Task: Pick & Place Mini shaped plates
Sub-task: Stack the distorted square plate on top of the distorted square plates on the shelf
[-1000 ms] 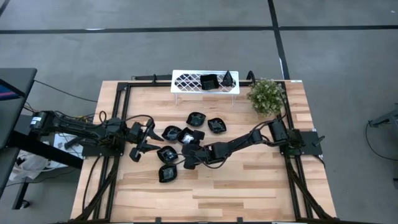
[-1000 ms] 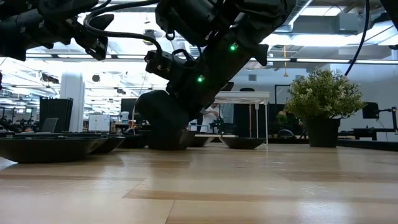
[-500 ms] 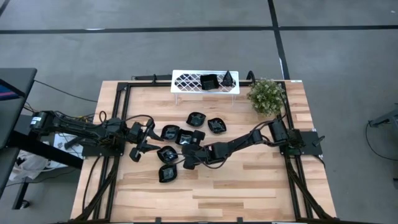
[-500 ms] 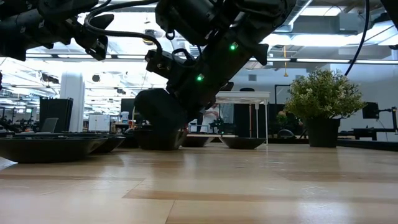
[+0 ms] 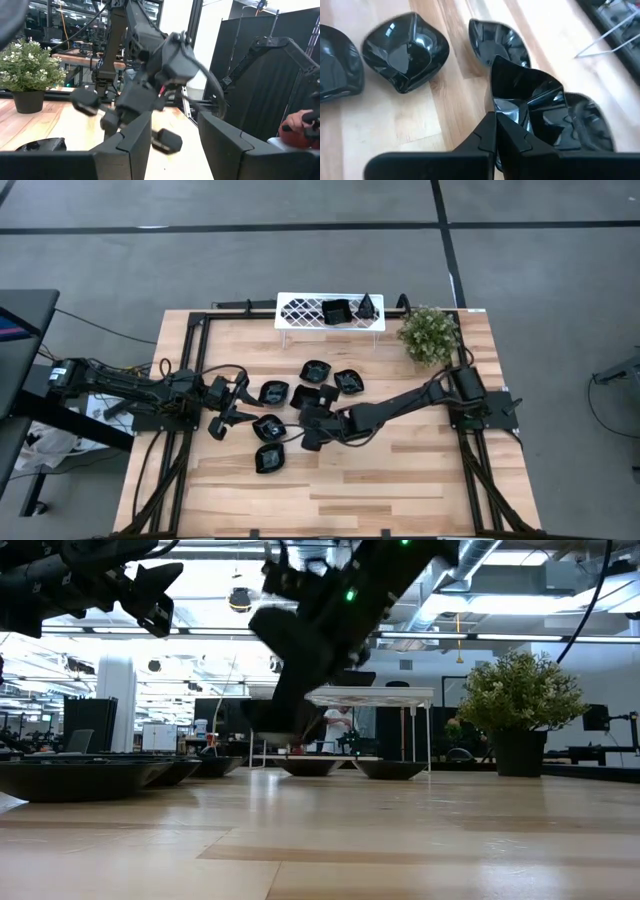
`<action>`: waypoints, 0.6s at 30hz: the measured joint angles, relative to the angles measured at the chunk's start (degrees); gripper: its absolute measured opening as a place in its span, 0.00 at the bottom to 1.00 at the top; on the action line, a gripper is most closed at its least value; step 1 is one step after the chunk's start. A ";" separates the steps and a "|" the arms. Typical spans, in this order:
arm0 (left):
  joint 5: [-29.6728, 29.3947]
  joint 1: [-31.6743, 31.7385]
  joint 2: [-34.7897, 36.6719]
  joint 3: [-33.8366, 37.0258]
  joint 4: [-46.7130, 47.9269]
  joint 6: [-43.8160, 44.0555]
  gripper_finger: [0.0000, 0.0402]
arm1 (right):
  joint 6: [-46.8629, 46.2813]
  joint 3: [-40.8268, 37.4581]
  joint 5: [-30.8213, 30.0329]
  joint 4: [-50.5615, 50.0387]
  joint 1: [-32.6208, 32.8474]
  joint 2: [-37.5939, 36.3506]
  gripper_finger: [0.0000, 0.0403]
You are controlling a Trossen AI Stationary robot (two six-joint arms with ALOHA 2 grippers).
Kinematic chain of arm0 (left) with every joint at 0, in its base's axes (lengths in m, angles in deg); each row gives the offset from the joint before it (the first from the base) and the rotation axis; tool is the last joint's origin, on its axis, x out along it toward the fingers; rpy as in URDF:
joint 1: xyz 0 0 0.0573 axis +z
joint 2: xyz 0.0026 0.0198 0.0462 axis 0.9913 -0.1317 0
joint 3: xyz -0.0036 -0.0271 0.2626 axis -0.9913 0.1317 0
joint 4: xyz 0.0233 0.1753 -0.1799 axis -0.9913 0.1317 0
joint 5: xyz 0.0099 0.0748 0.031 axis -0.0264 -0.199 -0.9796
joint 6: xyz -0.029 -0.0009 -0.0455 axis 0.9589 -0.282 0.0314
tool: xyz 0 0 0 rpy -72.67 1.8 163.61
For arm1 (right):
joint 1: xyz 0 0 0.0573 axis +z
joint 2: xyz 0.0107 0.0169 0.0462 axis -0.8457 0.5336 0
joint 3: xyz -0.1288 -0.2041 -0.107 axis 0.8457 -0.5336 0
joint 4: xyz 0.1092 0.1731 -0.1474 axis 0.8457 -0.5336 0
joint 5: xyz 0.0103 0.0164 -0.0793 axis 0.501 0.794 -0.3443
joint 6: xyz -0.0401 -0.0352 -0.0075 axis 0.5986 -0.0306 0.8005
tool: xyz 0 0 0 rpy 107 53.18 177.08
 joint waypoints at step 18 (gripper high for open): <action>0.00 0.00 0.00 0.00 -0.02 0.01 0.41 | 34.03 0.00 -4.66 -11.24 -6.71 -21.02 0.00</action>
